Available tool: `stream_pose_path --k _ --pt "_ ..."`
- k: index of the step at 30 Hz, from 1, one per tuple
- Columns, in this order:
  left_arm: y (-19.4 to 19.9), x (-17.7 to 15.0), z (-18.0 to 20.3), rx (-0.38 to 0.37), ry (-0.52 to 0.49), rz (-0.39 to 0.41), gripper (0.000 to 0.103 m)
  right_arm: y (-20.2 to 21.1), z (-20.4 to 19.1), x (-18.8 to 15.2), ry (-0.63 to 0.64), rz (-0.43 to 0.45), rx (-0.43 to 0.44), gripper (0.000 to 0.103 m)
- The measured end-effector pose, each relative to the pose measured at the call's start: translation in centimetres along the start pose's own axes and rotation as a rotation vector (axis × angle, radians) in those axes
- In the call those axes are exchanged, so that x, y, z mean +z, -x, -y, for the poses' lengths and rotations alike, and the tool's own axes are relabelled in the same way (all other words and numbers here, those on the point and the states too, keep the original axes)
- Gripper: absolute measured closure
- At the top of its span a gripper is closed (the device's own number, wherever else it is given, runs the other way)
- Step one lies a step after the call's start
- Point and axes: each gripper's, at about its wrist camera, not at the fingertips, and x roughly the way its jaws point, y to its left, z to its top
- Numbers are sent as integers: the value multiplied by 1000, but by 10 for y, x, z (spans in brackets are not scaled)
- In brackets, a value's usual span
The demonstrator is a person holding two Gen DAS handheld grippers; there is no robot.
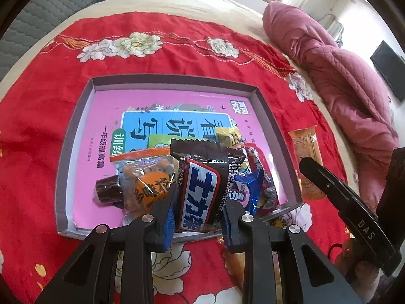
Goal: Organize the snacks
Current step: 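Carry the chocolate bar and puffed bag over the tray with both grippers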
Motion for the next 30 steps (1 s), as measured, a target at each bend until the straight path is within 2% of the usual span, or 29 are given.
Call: stream_pose_path --k 12,19,30 --pt "-12 0 2 13 -9 -21 72 -14 5 -1 -6 -17 -44 84" --pt "-23 -2 4 15 -11 -39 72 -24 10 -5 -13 -57 -90 84" --pt "-27 -5 2 22 -7 -46 72 -28 15 -10 -35 -78 -91 83"
